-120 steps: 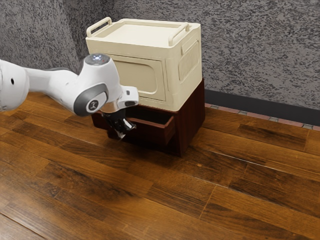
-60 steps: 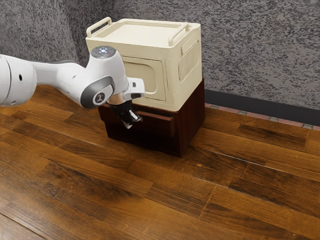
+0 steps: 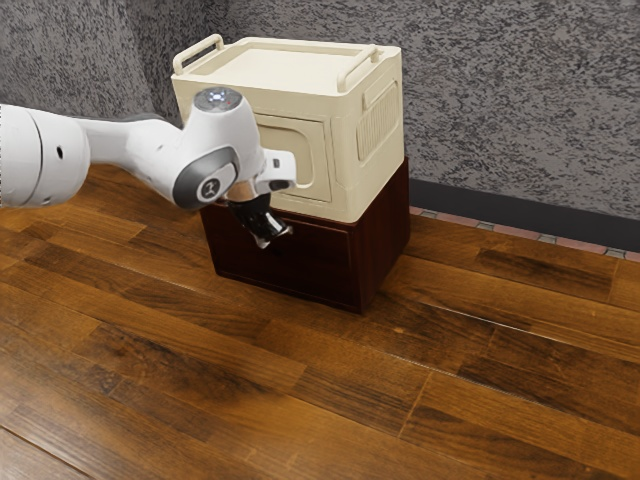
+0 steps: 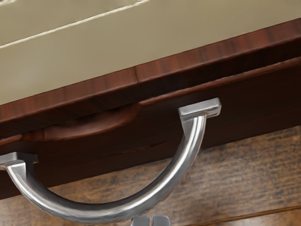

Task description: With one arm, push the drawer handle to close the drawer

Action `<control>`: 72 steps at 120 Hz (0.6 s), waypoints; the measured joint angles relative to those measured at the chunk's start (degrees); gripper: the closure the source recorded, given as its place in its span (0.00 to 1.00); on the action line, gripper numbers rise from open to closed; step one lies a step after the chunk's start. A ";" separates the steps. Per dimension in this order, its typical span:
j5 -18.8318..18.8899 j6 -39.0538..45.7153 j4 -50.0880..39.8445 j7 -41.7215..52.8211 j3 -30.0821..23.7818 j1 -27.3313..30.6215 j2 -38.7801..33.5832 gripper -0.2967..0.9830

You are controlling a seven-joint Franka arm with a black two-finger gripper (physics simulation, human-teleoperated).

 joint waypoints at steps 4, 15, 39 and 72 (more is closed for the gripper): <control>0.04 -0.18 0.43 0.07 0.00 -0.06 0.34 0.85; 0.06 -0.54 1.03 0.25 0.03 -0.11 0.84 0.86; 0.37 -1.13 2.49 0.48 0.14 -0.23 2.21 0.90; -0.29 -4.21 -7.82 -0.14 -3.42 3.33 -7.57 0.85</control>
